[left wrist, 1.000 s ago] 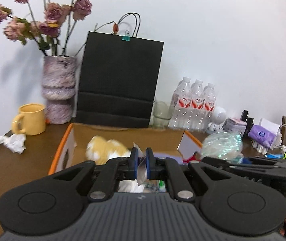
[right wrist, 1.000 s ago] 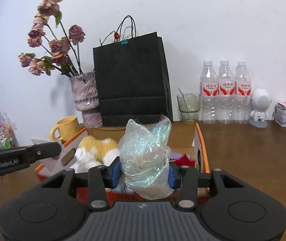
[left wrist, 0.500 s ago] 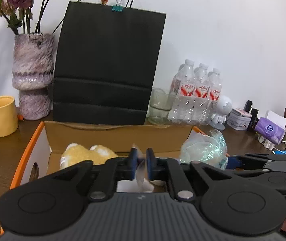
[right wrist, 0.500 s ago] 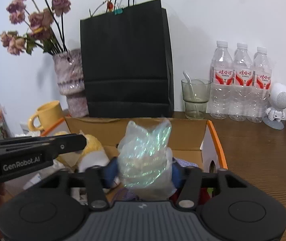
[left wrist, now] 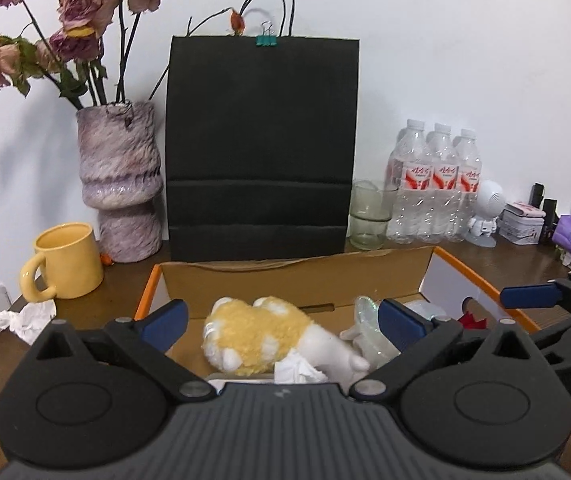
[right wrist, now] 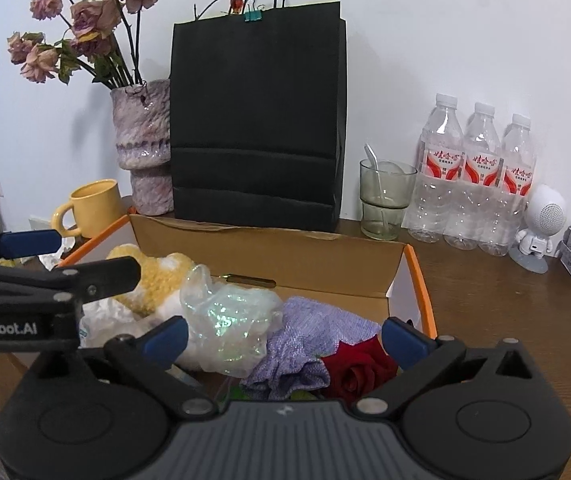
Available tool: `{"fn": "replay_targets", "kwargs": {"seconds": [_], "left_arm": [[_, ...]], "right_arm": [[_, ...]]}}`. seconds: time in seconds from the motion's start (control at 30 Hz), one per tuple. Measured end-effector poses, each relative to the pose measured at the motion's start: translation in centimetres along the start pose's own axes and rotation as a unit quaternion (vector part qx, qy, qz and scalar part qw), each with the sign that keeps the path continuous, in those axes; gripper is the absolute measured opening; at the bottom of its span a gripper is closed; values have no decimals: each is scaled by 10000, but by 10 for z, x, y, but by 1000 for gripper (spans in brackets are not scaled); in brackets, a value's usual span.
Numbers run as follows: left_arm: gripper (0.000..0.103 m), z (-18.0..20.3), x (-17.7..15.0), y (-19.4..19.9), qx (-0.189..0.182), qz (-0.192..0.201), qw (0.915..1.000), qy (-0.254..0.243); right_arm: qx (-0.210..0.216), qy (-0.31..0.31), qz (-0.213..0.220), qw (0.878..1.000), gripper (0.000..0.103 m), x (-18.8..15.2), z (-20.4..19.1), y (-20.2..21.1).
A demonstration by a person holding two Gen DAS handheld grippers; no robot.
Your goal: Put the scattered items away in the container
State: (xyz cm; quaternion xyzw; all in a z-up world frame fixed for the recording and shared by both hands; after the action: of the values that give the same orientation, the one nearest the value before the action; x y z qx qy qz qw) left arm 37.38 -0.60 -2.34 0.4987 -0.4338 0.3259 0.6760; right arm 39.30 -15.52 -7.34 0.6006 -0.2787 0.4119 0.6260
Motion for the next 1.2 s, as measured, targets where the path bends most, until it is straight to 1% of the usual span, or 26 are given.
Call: {"fn": "replay_targets", "kwargs": {"seconds": [0.2, 0.33, 0.5, 0.63, 0.83, 1.03, 1.2], "left_arm": [[103, -2, -1, 7, 54, -10, 9999, 121], [103, 2, -3, 22, 14, -5, 9998, 216], [103, 7, -4, 50, 62, -74, 9994, 332], [103, 13, -5, 74, 158, -104, 9988, 449], [103, 31, -13, 102, 125, -218, 9990, 370], [103, 47, -24, 123, 172, -354, 9989, 241], [103, 51, -32, 137, 181, -379, 9984, 381]], "right_arm": [[-42, -83, -56, 9999, 103, -1, 4, 1], [-78, -109, -64, 9999, 103, -4, 8, 15], [-91, -99, -24, 9999, 103, -6, 8, 48], [-124, -237, 15, 9996, 103, -6, 14, 77], [-108, -331, -5, 9994, 103, -13, 19, 117], [-87, -406, -40, 9991, 103, -23, 17, 145], [-85, -397, -96, 9991, 103, -31, 11, 162]]}}
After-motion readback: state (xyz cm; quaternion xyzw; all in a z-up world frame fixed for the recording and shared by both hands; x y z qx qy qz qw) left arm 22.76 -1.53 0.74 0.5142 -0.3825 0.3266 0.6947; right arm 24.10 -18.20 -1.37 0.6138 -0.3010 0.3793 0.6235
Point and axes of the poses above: each gripper's, at about its wrist camera, not at the fingertips, and y roughly against the way its jaws point, z to its right, x to its top, the point moved 10 cm from there along -y, roughly the way its jaws point, and after that the axes turned 15 degrees about -x, right-handed, at the moved point
